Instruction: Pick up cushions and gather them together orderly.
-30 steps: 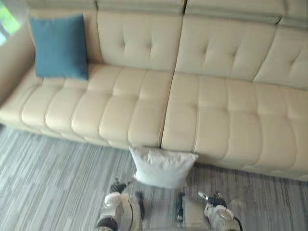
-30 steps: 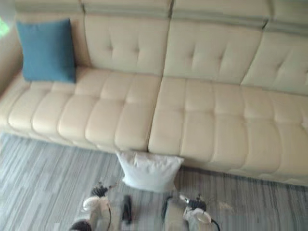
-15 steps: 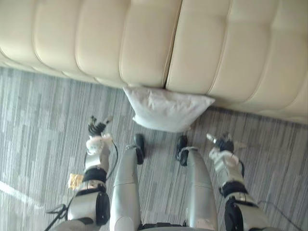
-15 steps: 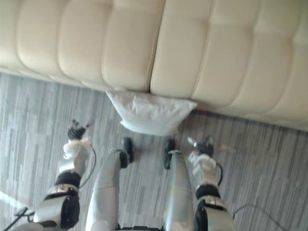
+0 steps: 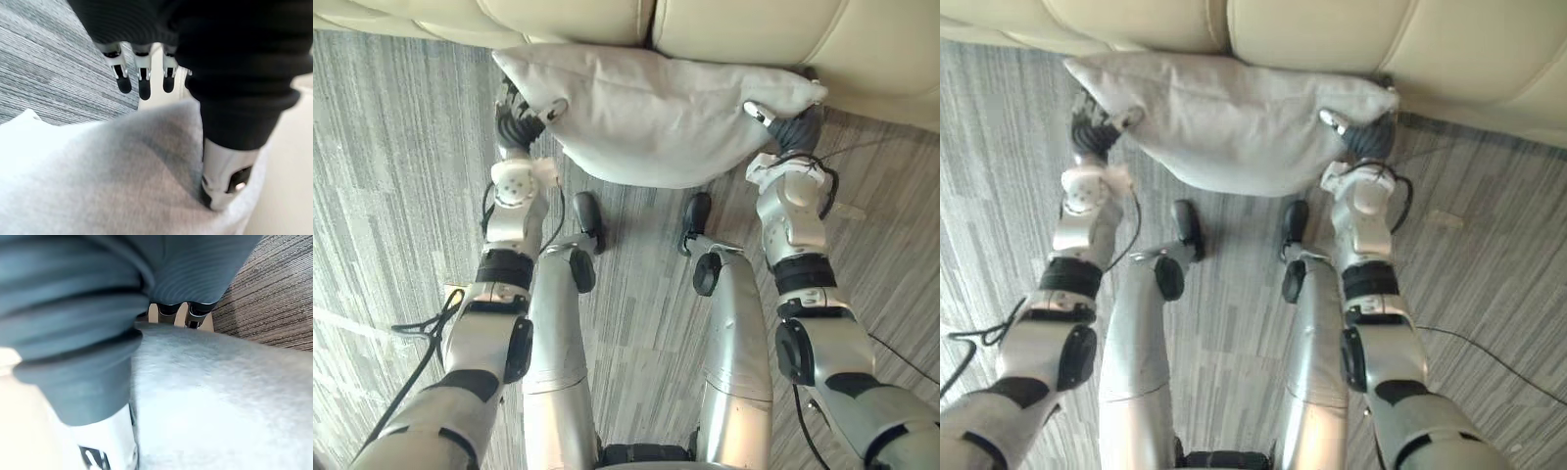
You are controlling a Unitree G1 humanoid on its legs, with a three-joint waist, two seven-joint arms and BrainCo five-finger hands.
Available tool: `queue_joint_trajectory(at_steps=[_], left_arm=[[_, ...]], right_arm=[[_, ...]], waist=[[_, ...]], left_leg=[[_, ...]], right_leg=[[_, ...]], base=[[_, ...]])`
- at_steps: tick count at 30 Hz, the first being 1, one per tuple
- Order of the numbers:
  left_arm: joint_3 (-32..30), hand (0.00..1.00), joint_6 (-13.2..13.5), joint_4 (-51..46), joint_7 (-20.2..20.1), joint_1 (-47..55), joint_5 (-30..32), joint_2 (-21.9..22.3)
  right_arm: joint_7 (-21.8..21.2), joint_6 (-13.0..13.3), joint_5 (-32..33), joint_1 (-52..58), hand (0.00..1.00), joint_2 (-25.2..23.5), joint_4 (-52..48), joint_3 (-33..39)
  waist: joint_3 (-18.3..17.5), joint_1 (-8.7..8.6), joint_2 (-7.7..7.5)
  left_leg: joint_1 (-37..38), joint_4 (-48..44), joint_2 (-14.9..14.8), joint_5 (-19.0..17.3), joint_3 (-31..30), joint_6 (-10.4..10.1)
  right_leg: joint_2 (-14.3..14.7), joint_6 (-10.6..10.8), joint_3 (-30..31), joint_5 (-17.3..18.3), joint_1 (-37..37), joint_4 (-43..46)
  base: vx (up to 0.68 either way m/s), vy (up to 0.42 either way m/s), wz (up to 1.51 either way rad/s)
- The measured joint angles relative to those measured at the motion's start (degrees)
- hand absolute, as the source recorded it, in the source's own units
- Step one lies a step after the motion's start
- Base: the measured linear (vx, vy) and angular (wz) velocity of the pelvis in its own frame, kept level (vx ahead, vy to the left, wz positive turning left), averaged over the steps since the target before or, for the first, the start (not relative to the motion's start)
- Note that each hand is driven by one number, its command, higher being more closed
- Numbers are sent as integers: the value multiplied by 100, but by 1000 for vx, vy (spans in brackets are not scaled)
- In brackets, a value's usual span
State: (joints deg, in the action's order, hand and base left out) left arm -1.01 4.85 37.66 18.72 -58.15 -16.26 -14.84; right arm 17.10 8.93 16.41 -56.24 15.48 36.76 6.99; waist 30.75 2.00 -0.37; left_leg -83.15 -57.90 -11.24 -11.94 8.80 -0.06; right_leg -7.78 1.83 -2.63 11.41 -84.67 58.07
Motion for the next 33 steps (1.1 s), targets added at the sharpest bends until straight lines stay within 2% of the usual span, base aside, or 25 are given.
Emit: queue_joint_trajectory(at_steps=[2, 6, 12, 16, 18, 19, 21, 22, 23, 24, 27, 30, 33], left_arm=[[57, 100, 66, -114, 196, -75, -169, 107], [54, 100, 95, -121, 449, -57, -313, 147], [294, 100, 94, -509, 517, 233, -371, 154], [555, 100, 149, -1008, 516, 964, -361, 247], [635, 100, 292, -1382, 504, 1488, -353, 375], [670, 100, 330, -1417, 502, 1583, -352, 395], [954, 100, 402, -1773, 492, 2233, -348, 517], [996, 100, 418, -1825, 490, 2366, -344, 533], [1086, 100, 463, -2045, 464, 2902, -303, 665], [1142, 100, 483, -2169, 456, 3121, -290, 730], [1328, 100, 603, -2640, 314, 4100, -284, 1079], [1385, 100, 617, -2842, 149, 4649, -299, 1148], [1446, 100, 677, -3264, -57, 5639, -379, 1140]], right_arm=[[153, 6, 14, -71, 100, -76, -87, -71], [191, -51, 139, -131, 100, -194, -206, -336], [200, -51, 297, 278, 100, -211, -513, -480], [195, 18, 458, 1133, 100, -434, -1151, -496], [182, 127, 449, 1744, 100, -625, -1704, -496], [181, 140, 448, 1860, 100, -657, -1776, -496], [170, 198, 435, 2662, 100, -854, -2331, -497], [170, 208, 425, 2815, 100, -898, -2412, -501], [155, 296, 378, 3348, 100, -1018, -2605, -529], [151, 317, 377, 3579, 100, -1051, -2723, -530], [54, 391, 326, 4550, 100, -1071, -3250, -553], [-105, 401, 92, 5159, 100, -1065, -3600, -604], [-360, 425, -153, 6132, 100, -1063, -4110, -848]], waist=[[5, -16, 6], [9, -8, 13], [3, -39, 8], [-41, -102, -9], [-44, -149, -9], [-59, -149, -10], [-143, -142, -14], [-193, -143, -18], [-666, -151, -19], [-798, -149, -22], [-1006, -149, -25], [-1202, -148, -31], [-1619, -123, -30]], left_leg=[[-100, -88, -24, -13, 7, -9], [-104, -168, -92, -7, -3, -32], [164, -213, -108, 12, -34, -64], [1038, 246, -68, 22, -17, -115], [1814, 826, 8, 130, 7, -229], [1945, 917, 21, 155, 9, -247], [2814, 1463, 106, 245, 39, -283], [2944, 1544, 119, 276, 41, -278], [3071, 1746, 131, 301, 59, -308], [3203, 1825, 140, 313, 83, -324], [4364, 2326, 222, 322, 165, -340], [4972, 2641, 274, 322, 184, -340], [5853, 3044, 279, 238, 315, -377]], right_leg=[[4, -1, 15, 1, -130, 82], [78, -11, 35, -4, -145, 156], [84, -90, 4, -30, 127, 214], [101, -87, -56, -15, 1017, -249], [98, -125, -124, -83, 1782, -768], [98, -135, -137, -91, 1913, -848], [95, -99, -191, -123, 2751, -1288], [95, -107, -199, -129, 2867, -1359], [92, -112, -247, -133, 2986, -1552], [92, -117, -253, -138, 3111, -1632], [87, -164, -325, -168, 4247, -2092], [90, -139, -348, -153, 4864, -2387], [140, -62, -333, -120, 5714, -2858]], base=[[-62, 18, -6], [-41, 3, -5], [-11, -1, 0], [-60, -18, -2], [-54, -34, 2], [-4, -60, 3], [56, -90, 5], [80, -67, 1], [113, -49, -3], [183, -37, -3], [208, -13, -4], [160, 13, 1], [164, 17, -13]])
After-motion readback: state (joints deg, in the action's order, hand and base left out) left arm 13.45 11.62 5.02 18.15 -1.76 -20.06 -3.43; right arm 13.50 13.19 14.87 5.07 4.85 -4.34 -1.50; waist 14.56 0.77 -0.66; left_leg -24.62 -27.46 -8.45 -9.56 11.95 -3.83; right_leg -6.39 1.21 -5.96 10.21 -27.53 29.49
